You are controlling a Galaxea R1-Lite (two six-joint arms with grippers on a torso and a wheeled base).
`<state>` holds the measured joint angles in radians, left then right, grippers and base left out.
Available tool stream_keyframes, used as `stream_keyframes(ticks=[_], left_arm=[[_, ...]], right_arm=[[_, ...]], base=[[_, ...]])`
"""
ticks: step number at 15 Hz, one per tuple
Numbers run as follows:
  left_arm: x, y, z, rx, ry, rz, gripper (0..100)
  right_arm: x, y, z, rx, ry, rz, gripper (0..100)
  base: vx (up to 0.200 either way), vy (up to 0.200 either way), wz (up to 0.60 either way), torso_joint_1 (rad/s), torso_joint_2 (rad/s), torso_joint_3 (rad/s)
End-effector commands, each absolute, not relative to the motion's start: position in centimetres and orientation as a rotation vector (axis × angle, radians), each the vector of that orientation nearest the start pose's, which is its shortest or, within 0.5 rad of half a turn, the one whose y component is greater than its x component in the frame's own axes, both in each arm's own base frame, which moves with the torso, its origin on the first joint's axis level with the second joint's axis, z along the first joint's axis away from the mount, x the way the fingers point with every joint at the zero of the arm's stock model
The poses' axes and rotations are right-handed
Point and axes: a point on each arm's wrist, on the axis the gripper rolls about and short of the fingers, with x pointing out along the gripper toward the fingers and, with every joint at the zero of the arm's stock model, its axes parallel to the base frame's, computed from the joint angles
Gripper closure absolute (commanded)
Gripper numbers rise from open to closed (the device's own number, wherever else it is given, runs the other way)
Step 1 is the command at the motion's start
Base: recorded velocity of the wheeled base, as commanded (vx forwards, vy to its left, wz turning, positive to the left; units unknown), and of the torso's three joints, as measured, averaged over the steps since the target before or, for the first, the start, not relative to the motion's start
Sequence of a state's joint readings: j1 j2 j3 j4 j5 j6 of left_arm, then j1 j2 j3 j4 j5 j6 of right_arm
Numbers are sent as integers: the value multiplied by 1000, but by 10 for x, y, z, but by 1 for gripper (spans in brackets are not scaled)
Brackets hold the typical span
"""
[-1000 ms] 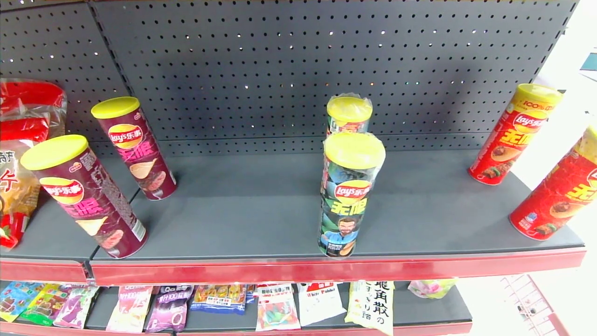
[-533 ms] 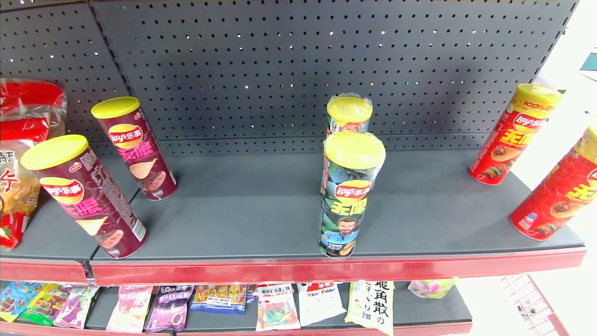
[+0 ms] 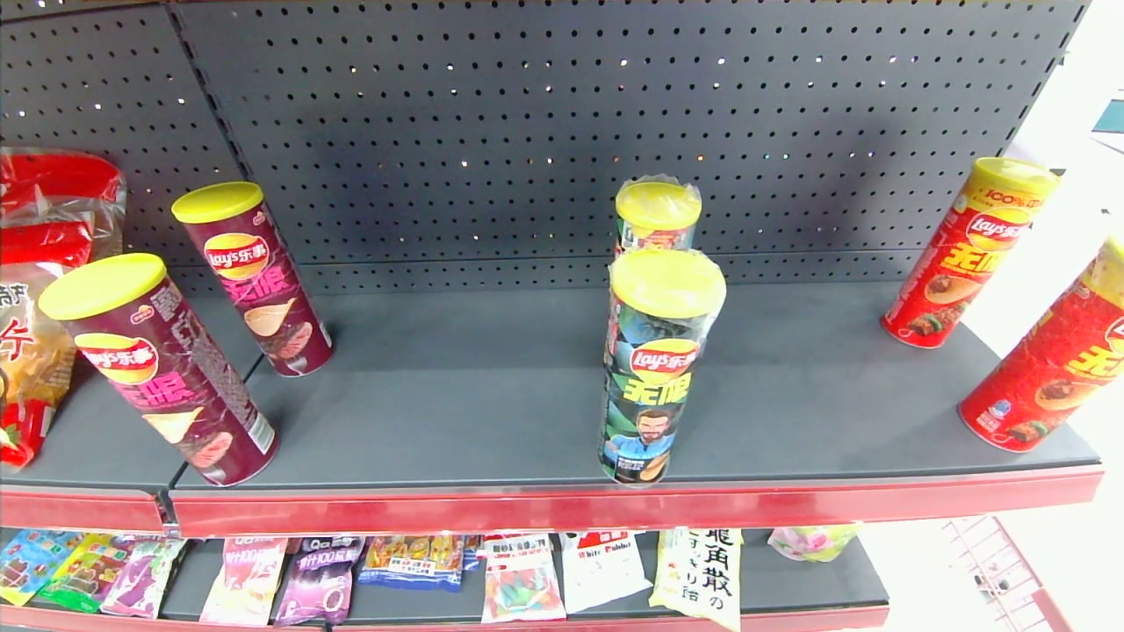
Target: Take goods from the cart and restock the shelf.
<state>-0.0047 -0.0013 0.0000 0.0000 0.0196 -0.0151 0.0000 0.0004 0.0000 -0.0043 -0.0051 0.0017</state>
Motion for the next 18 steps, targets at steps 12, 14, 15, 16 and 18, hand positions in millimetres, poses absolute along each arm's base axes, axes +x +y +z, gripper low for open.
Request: stream_keyframes(ticks=[12,14,15,16,18], left_arm=[[-21,-3,163,-41,-128,-227,0],[18,-8,259,-146,-143,-368,0],[31,-13,279,-138,-129,-519,0],[49,-18,285,-134,-80,-626,0],[92,-28,273,-55,45,-673,0]], right_arm=[[-23,0,76,-2,-5,-12,0],[-23,0,76,-5,-5,-12,0],[-23,0,76,-6,-5,-12,0],[-23,0,76,-3,-5,-14,0],[-23,0,76,-6,-5,-14,0]], base=[[0,0,0,0,0,0],[0,0,0,0,0,0],[0,0,0,0,0,0],[0,0,0,0,0,0],[0,0,0,0,0,0]])
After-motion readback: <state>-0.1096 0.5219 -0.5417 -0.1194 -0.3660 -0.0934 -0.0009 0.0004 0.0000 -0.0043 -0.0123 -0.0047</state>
